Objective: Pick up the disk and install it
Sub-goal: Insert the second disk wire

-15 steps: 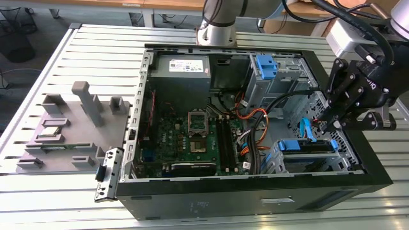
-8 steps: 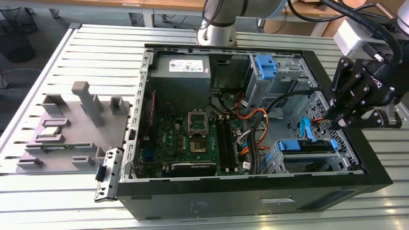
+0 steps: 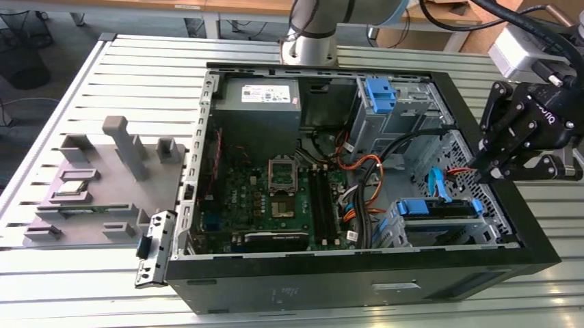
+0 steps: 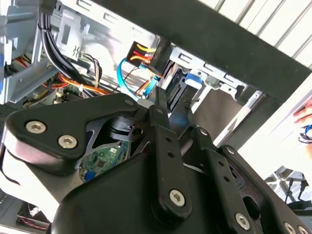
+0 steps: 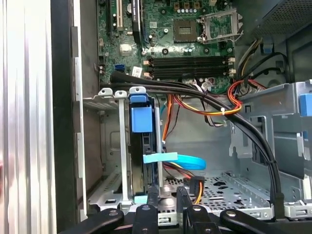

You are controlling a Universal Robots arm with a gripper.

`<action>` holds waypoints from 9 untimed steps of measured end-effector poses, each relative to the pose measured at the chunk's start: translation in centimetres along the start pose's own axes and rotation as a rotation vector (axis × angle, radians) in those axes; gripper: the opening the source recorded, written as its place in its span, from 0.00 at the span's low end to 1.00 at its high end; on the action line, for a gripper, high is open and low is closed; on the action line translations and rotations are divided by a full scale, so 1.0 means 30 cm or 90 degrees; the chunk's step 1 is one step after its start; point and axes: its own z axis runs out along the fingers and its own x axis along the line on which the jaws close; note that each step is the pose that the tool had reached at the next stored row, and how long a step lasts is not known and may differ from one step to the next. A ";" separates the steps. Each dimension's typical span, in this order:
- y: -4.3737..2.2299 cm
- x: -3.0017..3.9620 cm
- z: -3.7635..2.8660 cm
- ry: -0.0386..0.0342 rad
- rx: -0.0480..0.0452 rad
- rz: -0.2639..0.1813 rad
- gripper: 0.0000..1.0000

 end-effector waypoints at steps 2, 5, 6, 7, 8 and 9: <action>-0.011 -0.004 0.001 0.0001 -0.0016 0.000 0.30; -0.027 -0.009 0.003 0.0005 -0.0047 0.000 0.30; -0.032 -0.011 0.004 0.0009 -0.0059 0.000 0.30; -0.036 -0.014 0.005 0.0014 -0.0071 0.000 0.30; -0.041 -0.016 0.006 0.0016 -0.0083 0.000 0.30; -0.045 -0.018 0.007 0.0019 -0.0094 0.000 0.30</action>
